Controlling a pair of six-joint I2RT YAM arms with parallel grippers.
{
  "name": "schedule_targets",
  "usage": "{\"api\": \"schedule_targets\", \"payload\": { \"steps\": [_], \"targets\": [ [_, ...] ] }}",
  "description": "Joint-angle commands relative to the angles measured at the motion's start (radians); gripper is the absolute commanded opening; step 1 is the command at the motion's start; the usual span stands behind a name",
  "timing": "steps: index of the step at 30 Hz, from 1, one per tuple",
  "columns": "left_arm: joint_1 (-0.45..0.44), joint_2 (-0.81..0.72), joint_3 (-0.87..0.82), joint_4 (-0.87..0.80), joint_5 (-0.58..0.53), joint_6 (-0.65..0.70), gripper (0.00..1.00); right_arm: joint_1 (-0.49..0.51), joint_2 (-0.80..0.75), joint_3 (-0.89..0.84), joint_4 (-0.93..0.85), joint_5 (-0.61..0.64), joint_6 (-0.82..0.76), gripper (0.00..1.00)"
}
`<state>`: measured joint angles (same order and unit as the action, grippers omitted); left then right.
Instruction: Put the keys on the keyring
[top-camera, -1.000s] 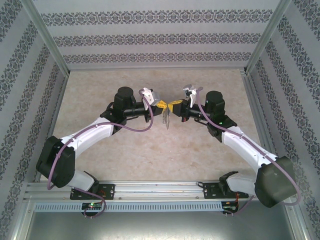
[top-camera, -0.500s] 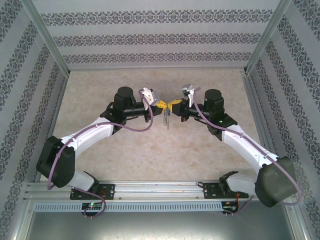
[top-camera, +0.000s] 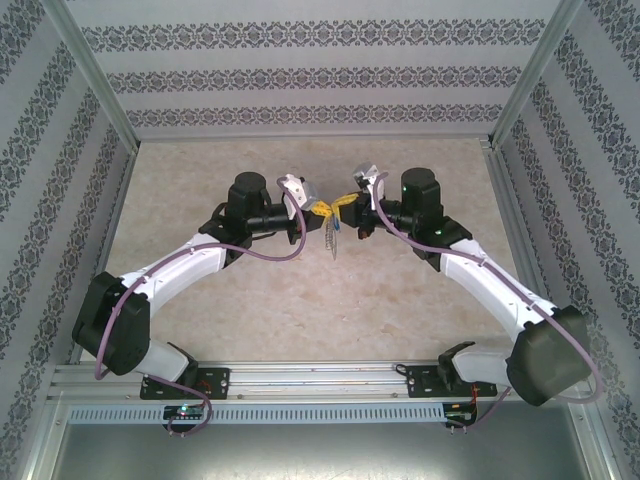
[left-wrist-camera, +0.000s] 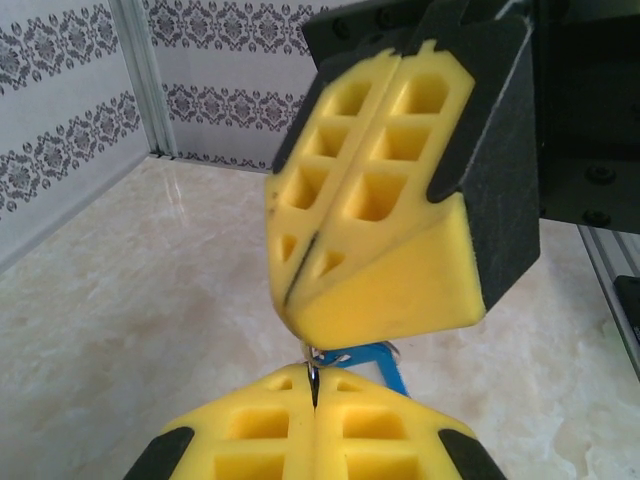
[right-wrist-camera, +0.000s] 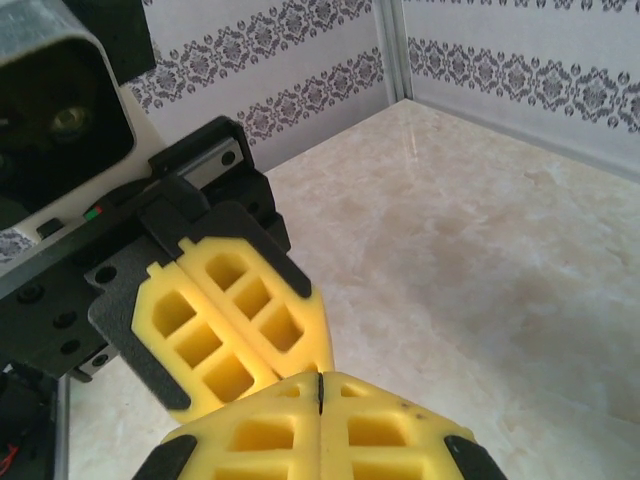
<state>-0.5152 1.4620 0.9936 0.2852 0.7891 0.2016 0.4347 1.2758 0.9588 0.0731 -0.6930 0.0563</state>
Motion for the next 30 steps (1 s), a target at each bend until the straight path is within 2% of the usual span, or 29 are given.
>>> {"api": "schedule_targets", "payload": {
  "steps": [1, 11, 23, 30],
  "targets": [
    [-0.032, -0.018, 0.050, 0.028, 0.130, -0.001, 0.00, 0.019, 0.035, 0.028, -0.010, 0.057, -0.057, 0.00],
    [-0.032, -0.025, 0.047, 0.032, 0.107, 0.005, 0.00, -0.007, 0.024, -0.027, 0.024, 0.103, -0.026, 0.00],
    [-0.033, -0.015, 0.044, 0.031, 0.093, 0.009, 0.00, -0.077, -0.150, -0.144, 0.141, 0.208, 0.102, 0.00],
    [-0.032, -0.006, 0.048, 0.029, 0.085, 0.019, 0.00, -0.077, -0.223, -0.162, 0.136, 0.104, 0.102, 0.00]
  ]
}}
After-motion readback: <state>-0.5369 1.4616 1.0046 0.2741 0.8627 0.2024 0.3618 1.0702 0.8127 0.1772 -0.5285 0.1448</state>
